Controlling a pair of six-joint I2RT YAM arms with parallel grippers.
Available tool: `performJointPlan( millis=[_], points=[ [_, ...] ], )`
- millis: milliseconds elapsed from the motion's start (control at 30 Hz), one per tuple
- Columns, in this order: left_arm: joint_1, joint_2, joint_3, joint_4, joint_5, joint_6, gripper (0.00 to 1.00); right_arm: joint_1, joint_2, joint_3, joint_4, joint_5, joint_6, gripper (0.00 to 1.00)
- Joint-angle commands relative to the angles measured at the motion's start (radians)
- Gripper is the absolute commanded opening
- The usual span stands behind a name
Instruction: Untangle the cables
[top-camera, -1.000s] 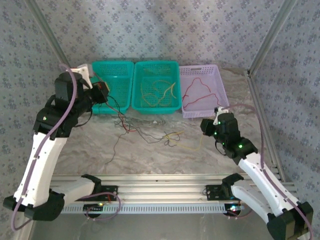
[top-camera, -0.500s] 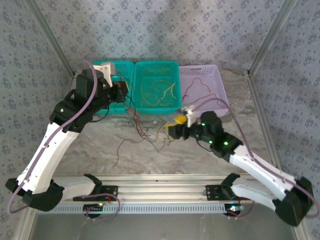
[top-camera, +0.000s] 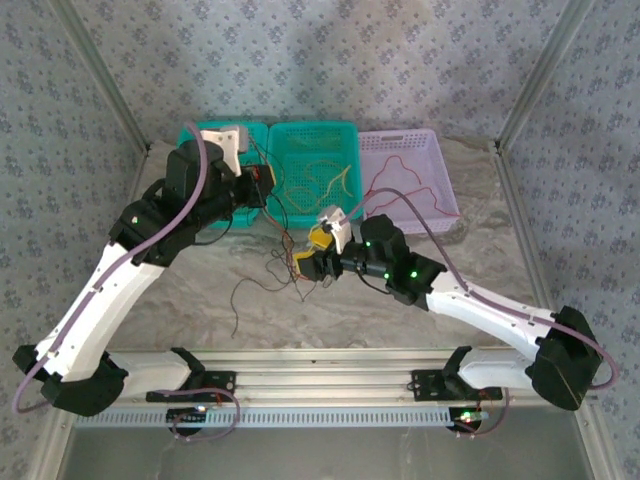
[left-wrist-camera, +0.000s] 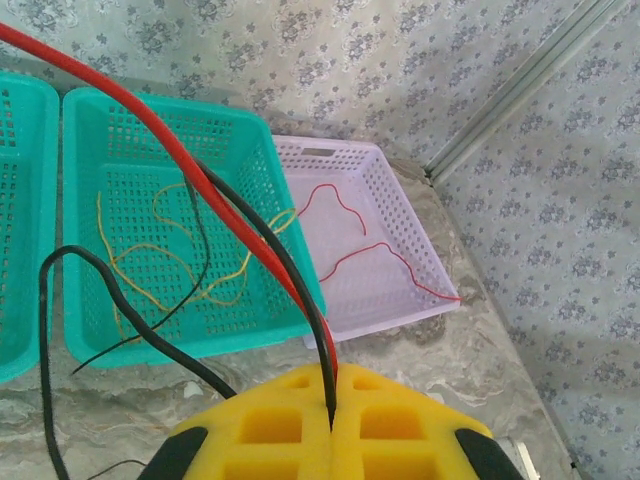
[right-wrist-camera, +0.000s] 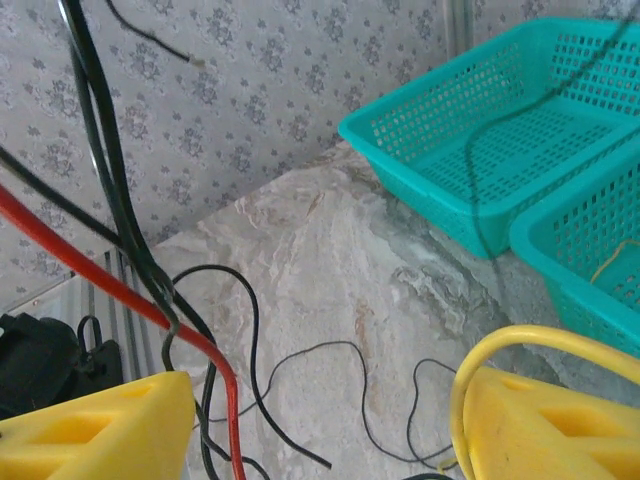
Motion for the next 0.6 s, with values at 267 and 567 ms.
performJointPlan(
  millis=[267,567],
  points=[
    [-0.024,-0.005,0.015,0.034,-0.048,-0.001,0.0,0.062,-0.028,0.038,0.066,-0.034,-0.002,0.42],
    [-0.024,-0.05,-0.016,0.03,-0.066,0.004,0.0,0.053,-0.038,0.018,0.029,0.053,-0.024,0.09]
  ],
)
